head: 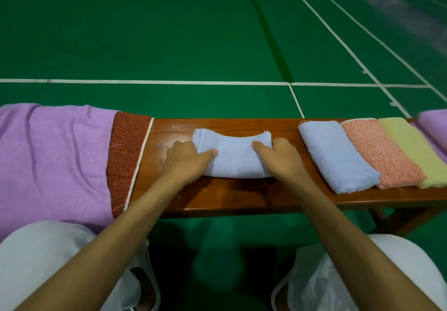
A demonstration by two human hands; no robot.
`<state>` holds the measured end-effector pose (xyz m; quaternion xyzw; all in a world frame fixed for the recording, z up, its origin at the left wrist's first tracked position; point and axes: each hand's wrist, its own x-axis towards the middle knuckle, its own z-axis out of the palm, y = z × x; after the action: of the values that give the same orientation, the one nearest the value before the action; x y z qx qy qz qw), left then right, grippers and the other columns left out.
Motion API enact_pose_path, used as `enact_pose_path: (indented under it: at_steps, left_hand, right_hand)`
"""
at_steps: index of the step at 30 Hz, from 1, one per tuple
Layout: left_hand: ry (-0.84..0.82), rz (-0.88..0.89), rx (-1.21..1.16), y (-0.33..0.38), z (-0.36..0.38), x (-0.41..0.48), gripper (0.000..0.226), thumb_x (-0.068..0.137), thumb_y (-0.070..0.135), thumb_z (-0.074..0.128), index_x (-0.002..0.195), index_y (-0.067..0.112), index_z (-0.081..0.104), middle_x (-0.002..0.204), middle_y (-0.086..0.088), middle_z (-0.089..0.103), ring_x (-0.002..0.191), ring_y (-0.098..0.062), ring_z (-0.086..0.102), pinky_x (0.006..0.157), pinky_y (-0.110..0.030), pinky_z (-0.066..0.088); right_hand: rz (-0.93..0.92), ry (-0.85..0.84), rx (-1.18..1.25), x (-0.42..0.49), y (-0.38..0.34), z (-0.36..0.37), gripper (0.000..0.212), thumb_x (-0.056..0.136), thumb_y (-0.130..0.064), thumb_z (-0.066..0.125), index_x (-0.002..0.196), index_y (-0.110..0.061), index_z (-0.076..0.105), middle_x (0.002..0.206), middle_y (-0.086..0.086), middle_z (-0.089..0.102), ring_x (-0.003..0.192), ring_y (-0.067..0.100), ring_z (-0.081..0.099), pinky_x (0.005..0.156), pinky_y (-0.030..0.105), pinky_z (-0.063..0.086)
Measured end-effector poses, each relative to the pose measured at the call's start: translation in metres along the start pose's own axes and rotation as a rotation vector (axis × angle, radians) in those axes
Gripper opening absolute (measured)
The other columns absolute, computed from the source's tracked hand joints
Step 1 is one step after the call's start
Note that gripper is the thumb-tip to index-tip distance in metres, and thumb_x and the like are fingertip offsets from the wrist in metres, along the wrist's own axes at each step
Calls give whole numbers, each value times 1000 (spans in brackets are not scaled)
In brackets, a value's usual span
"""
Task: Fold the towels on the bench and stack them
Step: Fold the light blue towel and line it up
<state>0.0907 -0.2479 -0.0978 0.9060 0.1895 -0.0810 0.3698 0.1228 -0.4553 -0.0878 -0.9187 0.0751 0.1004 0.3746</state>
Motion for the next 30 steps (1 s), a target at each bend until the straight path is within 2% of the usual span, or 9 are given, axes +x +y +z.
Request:
enact_pose_path:
  at_steps: [5,9,14,19,21,23,26,28,30]
  left_hand:
    - [-238,-148,-735,16,-10,-10,40,95,34,70,127,14,59,122,-7,65,108,-25,64,77,-38,58]
    - [-323,-231,-1064,35,-3,-14,27,91,14,73,116,12,61,115,-8,67,109,-26,68,84,-40,63]
    - [-331,-153,-1142,71,20,-1,28,88,4,74,115,1,65,94,-6,78,85,-19,75,75,-31,64]
    - [-372,-69,-1111,137,65,20,81,65,9,92,136,0,55,127,-19,69,107,-35,72,86,-56,61]
    - [-387,-61,-1114,168,91,26,91,57,13,94,138,1,54,128,-19,68,103,-36,72,74,-53,64]
    - [-361,-53,-1121,199,120,31,92,59,14,95,139,0,53,124,-18,68,91,-31,70,56,-37,60]
    - [-364,-47,-1112,241,162,31,104,47,21,99,138,3,52,126,-18,67,101,-29,70,71,-40,63]
    - [-401,-41,-1094,265,186,30,90,58,16,98,134,7,50,122,-16,66,100,-29,69,86,-49,62]
    - [-429,-28,-1055,289,207,30,78,68,12,95,131,10,49,116,-14,65,90,-25,66,87,-45,61]
  right_hand:
    - [107,-69,608,-4,3,-14,43,95,-39,66,130,-14,60,124,5,68,107,24,67,96,46,56]
    - [29,-7,746,-11,13,-33,54,77,-35,77,123,-11,62,119,9,70,107,27,70,94,49,58]
    - [12,95,867,-13,38,-64,58,79,-11,82,130,-11,55,122,9,68,106,26,70,86,45,61]
    - [20,246,925,-11,72,-113,35,87,-2,71,120,-11,62,107,6,72,85,15,72,62,28,60]
    - [52,295,958,-11,89,-136,25,87,-1,71,109,-10,66,94,3,75,79,15,72,59,31,59]
    - [89,333,990,-9,112,-158,12,86,-3,70,97,-9,68,78,0,74,66,17,68,49,30,52]
    - [162,398,1036,-8,144,-184,8,85,-7,72,89,-11,66,77,7,67,59,25,60,44,29,45]
    - [194,476,1058,-6,162,-199,8,85,-6,70,91,-11,68,85,7,70,67,23,64,46,28,49]
    - [215,554,1040,-2,177,-213,9,86,-5,69,95,-8,69,86,7,71,67,21,63,45,24,47]
